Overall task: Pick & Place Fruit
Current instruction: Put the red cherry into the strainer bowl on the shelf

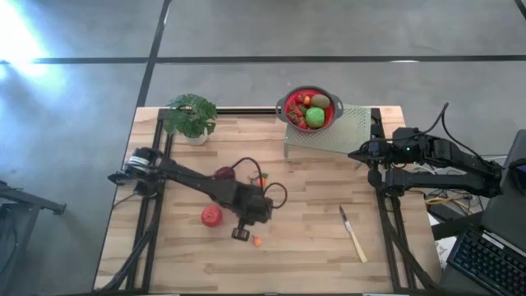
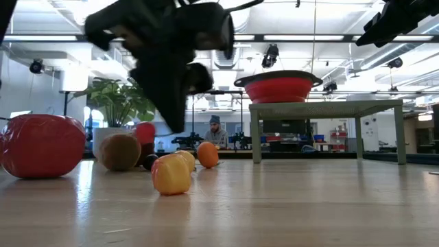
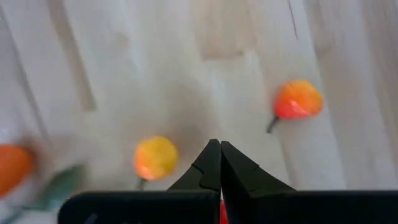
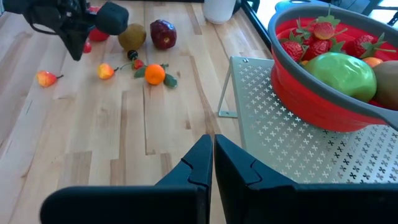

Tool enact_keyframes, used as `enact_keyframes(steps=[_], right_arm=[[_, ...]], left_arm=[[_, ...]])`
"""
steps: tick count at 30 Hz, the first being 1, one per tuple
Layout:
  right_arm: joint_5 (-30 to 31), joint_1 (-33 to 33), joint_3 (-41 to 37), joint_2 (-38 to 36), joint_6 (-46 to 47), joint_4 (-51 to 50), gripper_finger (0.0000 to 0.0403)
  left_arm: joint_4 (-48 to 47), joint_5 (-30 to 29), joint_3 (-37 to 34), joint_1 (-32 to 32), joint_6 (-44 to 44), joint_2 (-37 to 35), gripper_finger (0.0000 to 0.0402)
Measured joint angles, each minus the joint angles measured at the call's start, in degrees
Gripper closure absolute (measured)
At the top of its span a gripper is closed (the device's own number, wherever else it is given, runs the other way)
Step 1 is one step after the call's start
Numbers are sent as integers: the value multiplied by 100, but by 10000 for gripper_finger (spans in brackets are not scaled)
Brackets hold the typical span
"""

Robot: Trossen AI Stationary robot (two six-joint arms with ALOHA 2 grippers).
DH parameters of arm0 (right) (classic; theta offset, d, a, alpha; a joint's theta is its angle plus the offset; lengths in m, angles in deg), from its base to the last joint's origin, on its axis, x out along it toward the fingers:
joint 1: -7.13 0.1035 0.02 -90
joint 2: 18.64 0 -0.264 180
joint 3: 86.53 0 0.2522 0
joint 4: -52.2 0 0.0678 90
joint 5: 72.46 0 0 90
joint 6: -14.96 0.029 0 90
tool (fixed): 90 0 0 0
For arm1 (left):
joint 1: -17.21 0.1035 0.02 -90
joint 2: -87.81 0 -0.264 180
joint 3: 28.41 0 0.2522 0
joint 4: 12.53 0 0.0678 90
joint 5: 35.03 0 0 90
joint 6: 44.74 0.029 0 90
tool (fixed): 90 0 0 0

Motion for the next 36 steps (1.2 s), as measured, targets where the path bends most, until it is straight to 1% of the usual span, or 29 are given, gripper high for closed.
enact_keyframes(steps=[8,14,22,36], right_arm=[[0,0,-1,0,0,0,390],[0,0,-1,0,0,0,390],[1,0,0,0,0,0,390],[1,0,0,1,0,0,390]], left_arm=[[53,-462,383,406,727,-9,401],[400,-536,612,781,1165,-9,401],[1312,-534,817,1199,1621,-11,401],[3007,-529,949,1697,1669,-15,401]])
